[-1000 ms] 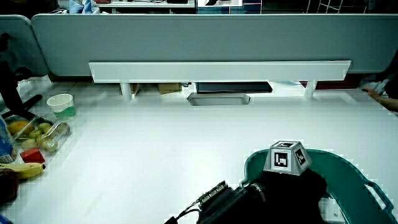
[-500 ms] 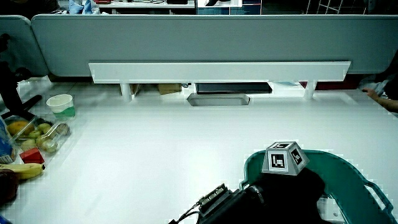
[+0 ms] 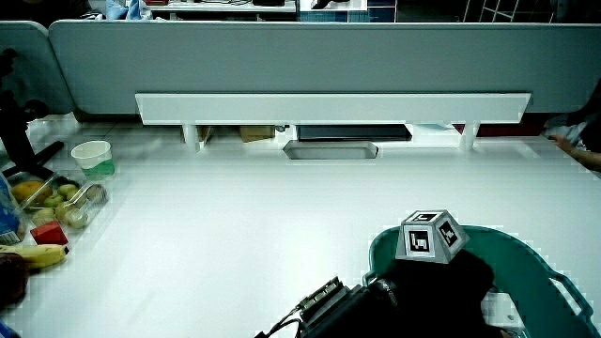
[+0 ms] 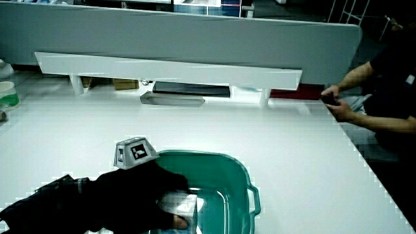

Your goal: Pick milk

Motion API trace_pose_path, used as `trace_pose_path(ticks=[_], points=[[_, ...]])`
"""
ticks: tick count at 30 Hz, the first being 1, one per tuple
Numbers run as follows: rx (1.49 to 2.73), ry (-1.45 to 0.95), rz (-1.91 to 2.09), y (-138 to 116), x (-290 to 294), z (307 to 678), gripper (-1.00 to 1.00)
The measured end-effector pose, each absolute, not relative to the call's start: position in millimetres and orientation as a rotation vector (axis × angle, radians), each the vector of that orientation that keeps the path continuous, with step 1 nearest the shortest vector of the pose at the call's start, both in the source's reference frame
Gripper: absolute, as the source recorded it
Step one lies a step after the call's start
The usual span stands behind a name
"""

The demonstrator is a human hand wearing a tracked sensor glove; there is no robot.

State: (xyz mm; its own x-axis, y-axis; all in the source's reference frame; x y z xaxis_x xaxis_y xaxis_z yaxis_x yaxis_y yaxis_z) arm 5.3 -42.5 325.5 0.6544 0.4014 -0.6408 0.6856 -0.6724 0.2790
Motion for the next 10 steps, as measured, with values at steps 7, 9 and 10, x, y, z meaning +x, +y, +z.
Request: trace_pose_path(ticks=[7, 9, 10], points=[[2.437, 0.938, -0.781, -49, -10, 299, 1.00], [2.444, 0.956, -0.804, -50, -15, 291, 1.00], [2.463, 0.977, -0.786, -51, -18, 288, 1.00]])
